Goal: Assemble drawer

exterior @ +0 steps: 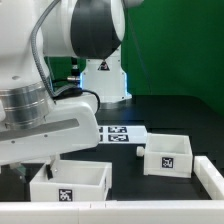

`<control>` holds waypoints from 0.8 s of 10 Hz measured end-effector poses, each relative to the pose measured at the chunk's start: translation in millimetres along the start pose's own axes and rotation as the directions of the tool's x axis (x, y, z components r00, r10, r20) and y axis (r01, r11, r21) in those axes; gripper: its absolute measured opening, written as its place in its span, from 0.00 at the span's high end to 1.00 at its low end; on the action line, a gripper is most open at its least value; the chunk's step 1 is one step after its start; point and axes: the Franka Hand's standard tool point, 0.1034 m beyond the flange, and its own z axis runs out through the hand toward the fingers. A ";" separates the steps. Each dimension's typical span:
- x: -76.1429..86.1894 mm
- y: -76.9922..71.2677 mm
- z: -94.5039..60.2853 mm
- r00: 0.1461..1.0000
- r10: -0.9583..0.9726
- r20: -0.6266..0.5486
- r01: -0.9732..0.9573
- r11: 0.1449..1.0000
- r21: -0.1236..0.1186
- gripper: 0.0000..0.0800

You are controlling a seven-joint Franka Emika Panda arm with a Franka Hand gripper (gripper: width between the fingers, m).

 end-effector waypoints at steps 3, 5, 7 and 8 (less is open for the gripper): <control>0.0 1.3 -0.2 1.000 -0.014 0.000 0.014 1.000 -0.001 0.95; 7.1 18.8 -5.6 0.985 -0.170 -0.013 0.170 0.985 -0.014 0.95; 9.2 27.1 -7.0 0.970 -0.242 -0.028 0.241 0.970 -0.033 0.95; 7.4 38.8 -8.8 0.966 -0.255 -0.037 0.253 0.966 -0.051 0.95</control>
Offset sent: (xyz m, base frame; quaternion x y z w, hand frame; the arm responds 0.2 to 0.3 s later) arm 0.0282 -0.0341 0.0062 -0.0346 0.0257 -0.1413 0.9890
